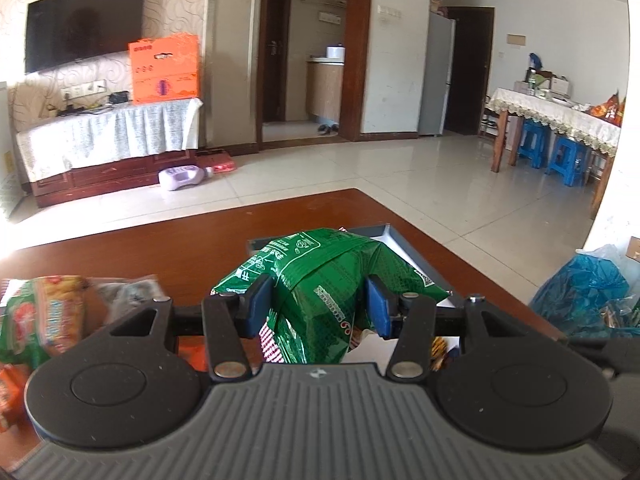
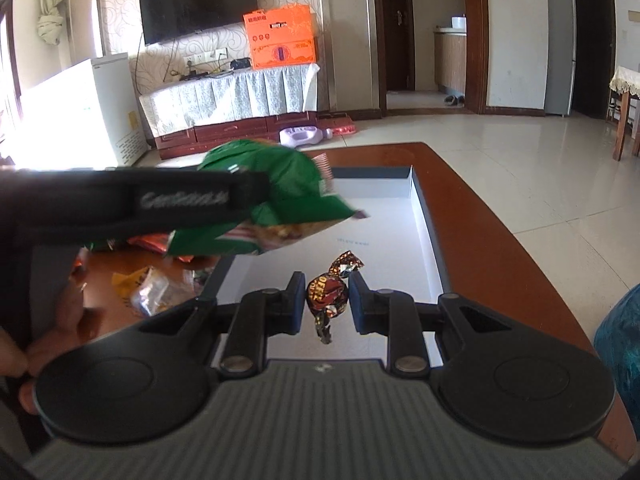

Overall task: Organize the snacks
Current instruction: 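Carry the bag and candy into the white-lined box and open both tools, then grasp the clear-wrapped lollipop with the left tool while the right tool reaches the pastry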

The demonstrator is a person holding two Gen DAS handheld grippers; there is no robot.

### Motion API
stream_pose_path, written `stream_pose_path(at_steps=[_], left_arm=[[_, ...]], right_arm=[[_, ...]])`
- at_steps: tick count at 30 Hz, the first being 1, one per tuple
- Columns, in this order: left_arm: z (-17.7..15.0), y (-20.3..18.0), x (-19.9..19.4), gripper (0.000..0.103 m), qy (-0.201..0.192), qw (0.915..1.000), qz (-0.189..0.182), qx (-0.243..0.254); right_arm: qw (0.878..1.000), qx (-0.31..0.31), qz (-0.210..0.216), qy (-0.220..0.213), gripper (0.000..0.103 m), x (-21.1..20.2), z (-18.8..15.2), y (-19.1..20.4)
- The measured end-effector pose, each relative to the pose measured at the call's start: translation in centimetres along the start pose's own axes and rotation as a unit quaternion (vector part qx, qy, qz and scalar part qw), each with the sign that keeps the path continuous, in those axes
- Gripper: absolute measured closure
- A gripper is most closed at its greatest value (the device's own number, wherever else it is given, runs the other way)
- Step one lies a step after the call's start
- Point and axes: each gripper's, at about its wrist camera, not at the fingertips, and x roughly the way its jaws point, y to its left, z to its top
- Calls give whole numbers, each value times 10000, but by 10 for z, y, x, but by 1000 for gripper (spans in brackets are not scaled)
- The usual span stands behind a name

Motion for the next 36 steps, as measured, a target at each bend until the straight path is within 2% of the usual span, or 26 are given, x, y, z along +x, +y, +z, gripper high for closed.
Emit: stream_pose_path(at_steps=[7,9,11,15,17,18,19,22,25,29,32,36], left_arm=[[-4,-21,41,45,340,9989,-299,87],[-7,-25,50,35,413,9986,-315,102],[-11,-27,55,16,359,9989,-278,113],[-13,-30,54,9,213,9993,-280,158],[-13,-31,48,6,168,9993,-289,149],[-13,-30,45,6,149,9993,-297,157],[-14,-29,40,6,114,9995,-258,159],[-17,-24,7,6,-67,9999,-97,51],[-18,-6,-28,6,-207,9996,174,-82],[-27,28,-72,6,-386,9963,747,-182],[-46,60,-112,6,-320,9914,1229,-315],[-81,95,-153,6,-115,9835,1739,-478]], right_arm=[[9997,20,-96,241,77,12,-6,-4],[9995,24,-134,278,77,13,-7,-6],[9994,33,-192,298,76,14,-8,-6],[9992,28,-264,291,75,14,-10,-7],[9992,55,-307,268,62,13,-10,-7],[9993,92,-282,229,45,11,-11,-8],[9994,113,-292,172,38,8,-11,-7],[9995,22,-312,-11,27,0,-12,-2],[9991,-126,-377,-133,27,-7,-12,7],[9988,-122,-373,-297,27,-20,-11,18],[9984,36,-213,-518,27,-32,-6,28],[9968,240,298,-706,27,-45,-4,50]])
